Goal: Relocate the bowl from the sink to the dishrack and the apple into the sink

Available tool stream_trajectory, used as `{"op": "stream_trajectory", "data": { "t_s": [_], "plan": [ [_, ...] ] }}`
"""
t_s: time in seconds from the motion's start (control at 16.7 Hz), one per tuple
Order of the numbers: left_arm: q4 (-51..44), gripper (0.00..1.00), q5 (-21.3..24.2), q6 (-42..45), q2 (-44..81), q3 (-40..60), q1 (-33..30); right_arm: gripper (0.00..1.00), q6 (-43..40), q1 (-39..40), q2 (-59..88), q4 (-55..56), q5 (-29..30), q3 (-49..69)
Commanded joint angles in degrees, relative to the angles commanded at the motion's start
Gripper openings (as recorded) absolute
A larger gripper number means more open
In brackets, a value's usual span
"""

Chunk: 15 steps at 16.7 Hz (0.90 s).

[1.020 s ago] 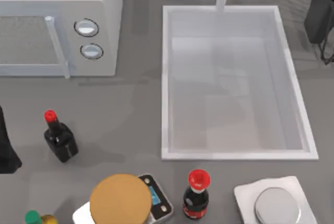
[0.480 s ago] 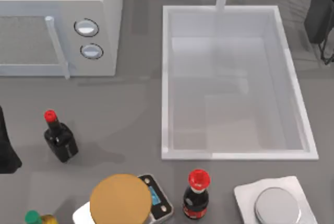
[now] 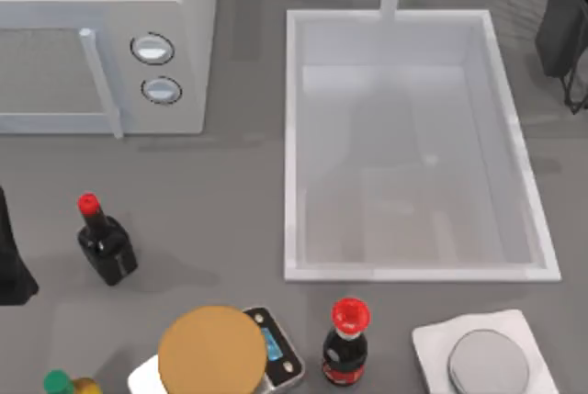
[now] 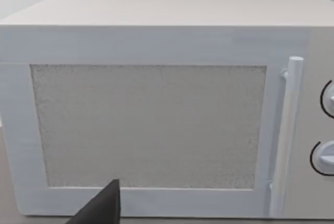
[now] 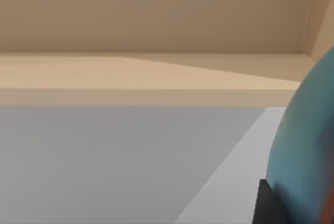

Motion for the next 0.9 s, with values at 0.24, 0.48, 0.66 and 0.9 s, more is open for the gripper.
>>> {"op": "stream_trajectory", "data": {
  "t_s": [0.24, 0.48, 0.66, 0.9],
  "plan": [
    [0.0, 1.0, 0.0, 0.0, 0.0, 0.0, 0.0, 0.0, 0.0, 2.0, 7.1, 13.4, 2.1, -6.3],
    [0.0, 1.0, 0.0, 0.0, 0.0, 0.0, 0.0, 0.0, -0.1, 2.8, 9.4, 17.2, 2.9, -8.9],
    [0.0, 1.0, 0.0, 0.0, 0.0, 0.0, 0.0, 0.0, -0.1, 2.8, 9.4, 17.2, 2.9, -8.9],
    [0.0, 1.0, 0.0, 0.0, 0.0, 0.0, 0.0, 0.3, -0.1, 2.8, 9.4, 17.2, 2.9, -8.9]
  ]
}}
